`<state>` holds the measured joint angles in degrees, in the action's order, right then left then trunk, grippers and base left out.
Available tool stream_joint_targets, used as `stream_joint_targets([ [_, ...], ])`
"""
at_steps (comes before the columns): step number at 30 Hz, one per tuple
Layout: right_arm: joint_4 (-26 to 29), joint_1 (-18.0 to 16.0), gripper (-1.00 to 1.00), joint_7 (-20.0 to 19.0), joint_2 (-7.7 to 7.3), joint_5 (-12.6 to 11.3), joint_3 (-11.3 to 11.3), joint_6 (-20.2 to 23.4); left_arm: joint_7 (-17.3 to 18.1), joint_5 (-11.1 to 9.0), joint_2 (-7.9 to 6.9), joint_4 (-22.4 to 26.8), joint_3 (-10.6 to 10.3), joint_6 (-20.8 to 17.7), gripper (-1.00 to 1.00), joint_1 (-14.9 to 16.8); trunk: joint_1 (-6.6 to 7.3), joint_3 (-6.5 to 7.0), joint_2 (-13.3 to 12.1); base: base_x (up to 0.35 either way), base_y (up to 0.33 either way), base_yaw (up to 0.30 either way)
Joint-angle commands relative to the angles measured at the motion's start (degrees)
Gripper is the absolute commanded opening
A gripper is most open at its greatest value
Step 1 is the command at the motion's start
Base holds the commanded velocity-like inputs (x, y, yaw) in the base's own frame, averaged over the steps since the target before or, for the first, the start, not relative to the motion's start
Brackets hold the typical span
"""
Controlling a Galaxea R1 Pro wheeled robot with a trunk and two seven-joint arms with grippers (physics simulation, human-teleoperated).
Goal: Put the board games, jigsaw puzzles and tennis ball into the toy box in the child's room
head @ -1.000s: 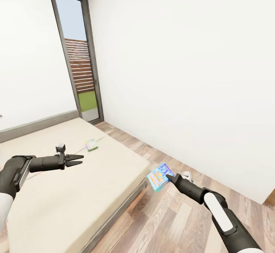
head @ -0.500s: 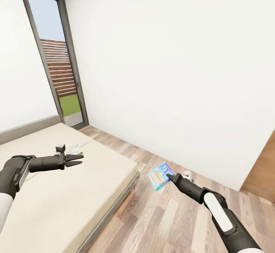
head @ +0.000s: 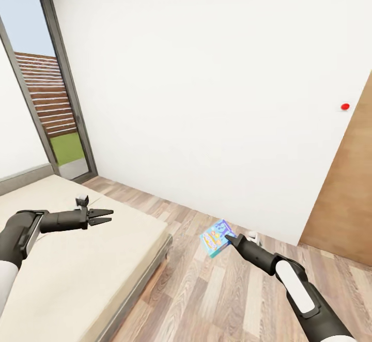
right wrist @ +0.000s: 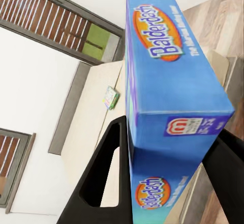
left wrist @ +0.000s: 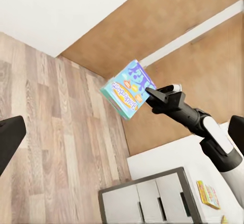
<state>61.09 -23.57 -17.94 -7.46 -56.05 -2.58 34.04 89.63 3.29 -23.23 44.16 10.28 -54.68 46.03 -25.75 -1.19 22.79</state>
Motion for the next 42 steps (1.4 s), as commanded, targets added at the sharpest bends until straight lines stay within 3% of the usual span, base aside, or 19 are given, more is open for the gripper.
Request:
stream_joint_targets([
  [1,0.0,-0.1,-1.0,-0.1,-0.02,-0.3,-0.1,0.2,0.4,0.3,0.01,0.1,0.1,-0.6,1.0,0.0,-0.04,-0.08,0.1,0.0,0.0,-0.276],
  [42,-0.1,-0.1,-1.0,0.0,-0.02,-0.3,-0.1,0.2,0.4,0.4,-0.15,0.0,0.1,-0.5,1.0,0.0,-0.04,1.81,0.1,0.0,0.0,-0.276],
])
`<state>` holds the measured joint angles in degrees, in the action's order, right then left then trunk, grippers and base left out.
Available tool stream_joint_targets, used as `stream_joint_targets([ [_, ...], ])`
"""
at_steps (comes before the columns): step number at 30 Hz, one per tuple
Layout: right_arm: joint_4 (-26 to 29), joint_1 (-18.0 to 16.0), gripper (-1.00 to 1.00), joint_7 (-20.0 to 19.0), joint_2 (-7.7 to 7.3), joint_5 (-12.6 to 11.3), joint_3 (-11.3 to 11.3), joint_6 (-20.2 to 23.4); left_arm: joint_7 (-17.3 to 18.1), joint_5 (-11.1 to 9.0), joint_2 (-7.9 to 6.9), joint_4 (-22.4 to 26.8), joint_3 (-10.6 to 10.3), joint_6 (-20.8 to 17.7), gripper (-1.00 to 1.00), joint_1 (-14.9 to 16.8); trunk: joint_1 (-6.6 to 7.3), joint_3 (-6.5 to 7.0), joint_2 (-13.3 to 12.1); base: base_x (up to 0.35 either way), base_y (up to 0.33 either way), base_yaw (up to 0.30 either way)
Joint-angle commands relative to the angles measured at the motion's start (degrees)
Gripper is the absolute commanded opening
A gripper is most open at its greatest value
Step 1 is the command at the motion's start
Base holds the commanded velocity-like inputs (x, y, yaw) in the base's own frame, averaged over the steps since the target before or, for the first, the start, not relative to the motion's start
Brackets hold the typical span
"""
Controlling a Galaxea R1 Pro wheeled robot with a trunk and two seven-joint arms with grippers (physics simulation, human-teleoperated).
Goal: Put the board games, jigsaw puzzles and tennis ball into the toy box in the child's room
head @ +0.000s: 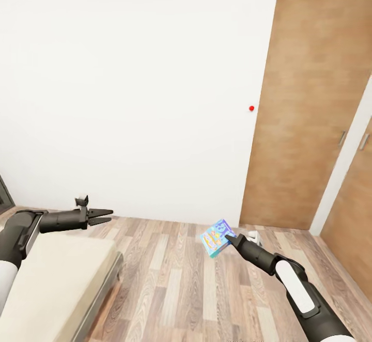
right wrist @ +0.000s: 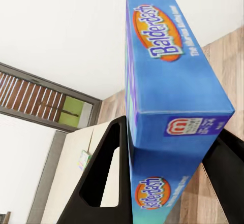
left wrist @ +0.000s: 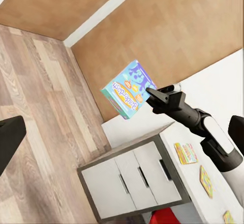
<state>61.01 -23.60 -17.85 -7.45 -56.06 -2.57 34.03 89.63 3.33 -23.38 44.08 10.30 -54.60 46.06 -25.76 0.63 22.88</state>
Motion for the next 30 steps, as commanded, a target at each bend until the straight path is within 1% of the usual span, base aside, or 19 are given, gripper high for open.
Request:
stream_joint_targets([
  [1,0.0,0.0,-1.0,-0.1,-0.03,-0.3,-0.1,0.2,0.4,0.4,0.0,0.0,0.1,-0.6,1.0,0.0,-0.02,0.03,0.0,0.0,0.0,-0.276],
  [30,0.0,0.0,-1.0,0.0,-0.01,-0.3,-0.1,-0.3,0.4,0.3,0.0,0.1,0.1,-0.6,1.0,0.0,-0.02,1.35,0.0,0.0,0.0,-0.274],
])
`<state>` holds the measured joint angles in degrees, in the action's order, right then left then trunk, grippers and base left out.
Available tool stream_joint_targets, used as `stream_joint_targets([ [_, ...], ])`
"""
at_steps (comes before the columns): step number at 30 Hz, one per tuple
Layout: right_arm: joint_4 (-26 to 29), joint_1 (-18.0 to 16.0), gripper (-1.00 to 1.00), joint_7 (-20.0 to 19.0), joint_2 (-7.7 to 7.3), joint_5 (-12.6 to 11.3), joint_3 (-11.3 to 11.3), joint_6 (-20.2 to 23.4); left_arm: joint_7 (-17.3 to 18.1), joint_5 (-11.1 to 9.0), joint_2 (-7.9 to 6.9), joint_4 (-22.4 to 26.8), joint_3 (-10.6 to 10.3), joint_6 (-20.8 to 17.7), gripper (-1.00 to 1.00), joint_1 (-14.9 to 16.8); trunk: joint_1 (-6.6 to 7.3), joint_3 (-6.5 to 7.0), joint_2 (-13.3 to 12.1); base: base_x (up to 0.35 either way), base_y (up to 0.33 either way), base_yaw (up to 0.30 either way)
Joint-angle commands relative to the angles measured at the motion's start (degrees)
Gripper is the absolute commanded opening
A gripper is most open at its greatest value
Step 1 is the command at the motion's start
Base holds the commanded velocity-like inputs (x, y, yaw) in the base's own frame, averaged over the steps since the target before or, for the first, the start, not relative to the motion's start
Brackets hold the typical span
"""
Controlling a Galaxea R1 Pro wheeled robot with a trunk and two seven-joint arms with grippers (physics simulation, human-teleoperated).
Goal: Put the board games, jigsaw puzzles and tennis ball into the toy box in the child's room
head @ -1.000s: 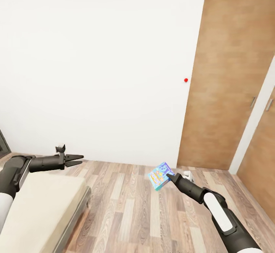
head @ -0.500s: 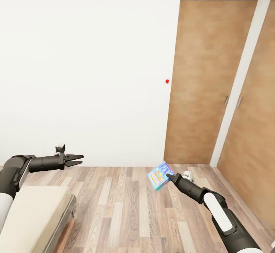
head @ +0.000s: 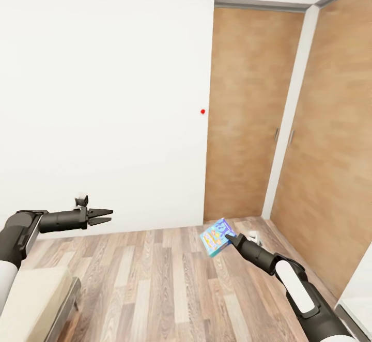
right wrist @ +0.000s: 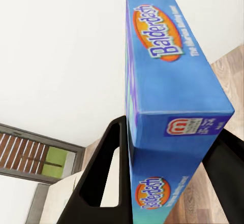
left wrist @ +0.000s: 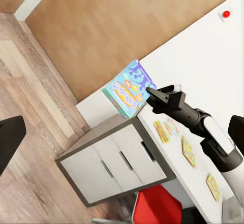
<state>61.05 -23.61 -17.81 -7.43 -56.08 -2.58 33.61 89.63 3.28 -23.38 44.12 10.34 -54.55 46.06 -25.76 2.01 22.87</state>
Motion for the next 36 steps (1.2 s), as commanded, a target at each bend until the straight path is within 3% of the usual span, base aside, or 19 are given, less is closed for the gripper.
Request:
stream_joint_targets([
  [1,0.0,0.0,-1.0,-0.1,-0.03,-0.3,-0.1,0.0,0.4,0.4,0.0,0.0,0.1,-0.6,1.0,0.0,-0.02,0.01,0.0,0.0,0.0,-0.163],
  [15,-0.1,0.0,-1.0,-0.1,-0.07,-0.6,-0.1,-0.2,0.4,0.4,-0.07,0.0,0.1,0.1,1.0,0.0,-0.02,0.04,0.0,-0.066,0.17,-0.18],
  [36,-0.8,0.0,-1.0,-0.1,-0.07,-0.6,0.7,-0.2,0.4,0.4,-0.35,0.0,0.2,0.0,1.0,0.0,-0.02,0.04,0.0,-0.06,0.038,-0.279],
])
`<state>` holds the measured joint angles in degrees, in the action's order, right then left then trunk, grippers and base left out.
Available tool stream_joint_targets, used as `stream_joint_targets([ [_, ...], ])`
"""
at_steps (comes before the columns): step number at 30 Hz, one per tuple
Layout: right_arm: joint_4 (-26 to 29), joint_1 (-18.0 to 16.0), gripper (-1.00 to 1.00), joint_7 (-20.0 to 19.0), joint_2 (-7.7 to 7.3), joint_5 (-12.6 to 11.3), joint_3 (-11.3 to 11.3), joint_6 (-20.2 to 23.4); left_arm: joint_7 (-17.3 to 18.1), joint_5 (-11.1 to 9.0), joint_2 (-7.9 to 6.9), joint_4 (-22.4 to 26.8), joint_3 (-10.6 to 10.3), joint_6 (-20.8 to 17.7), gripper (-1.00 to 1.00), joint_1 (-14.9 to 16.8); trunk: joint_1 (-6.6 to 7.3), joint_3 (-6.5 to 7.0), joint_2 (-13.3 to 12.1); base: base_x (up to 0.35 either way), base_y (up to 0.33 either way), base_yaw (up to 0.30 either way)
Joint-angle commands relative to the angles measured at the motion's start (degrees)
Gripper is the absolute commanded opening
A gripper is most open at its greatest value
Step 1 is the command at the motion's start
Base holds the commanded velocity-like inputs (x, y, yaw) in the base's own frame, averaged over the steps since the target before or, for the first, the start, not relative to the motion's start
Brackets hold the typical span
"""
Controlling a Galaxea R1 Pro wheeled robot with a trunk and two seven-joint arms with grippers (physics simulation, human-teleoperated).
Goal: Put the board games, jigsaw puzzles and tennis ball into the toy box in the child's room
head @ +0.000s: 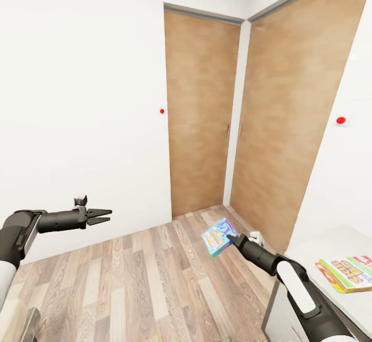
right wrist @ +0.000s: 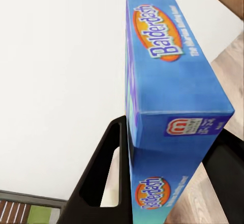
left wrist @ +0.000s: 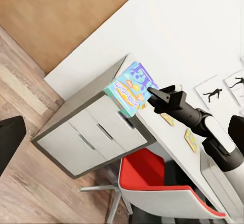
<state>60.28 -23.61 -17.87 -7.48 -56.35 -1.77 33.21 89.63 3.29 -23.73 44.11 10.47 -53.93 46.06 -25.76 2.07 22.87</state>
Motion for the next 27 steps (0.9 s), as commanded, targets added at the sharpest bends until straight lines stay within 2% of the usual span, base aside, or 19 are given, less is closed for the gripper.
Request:
stream_joint_targets([
  [1,0.0,0.0,-1.0,-0.1,-0.1,-0.3,0.0,0.2,0.4,0.3,-0.02,0.0,0.1,-0.6,1.0,0.0,-0.02,-0.02,0.0,-0.002,0.001,-0.28],
  [27,0.4,-0.1,-1.0,0.0,-0.93,-0.2,0.3,0.6,0.4,0.4,-0.46,0.0,0.2,-1.3,1.0,0.2,-0.02,-0.29,0.0,0.0,0.0,-0.274],
])
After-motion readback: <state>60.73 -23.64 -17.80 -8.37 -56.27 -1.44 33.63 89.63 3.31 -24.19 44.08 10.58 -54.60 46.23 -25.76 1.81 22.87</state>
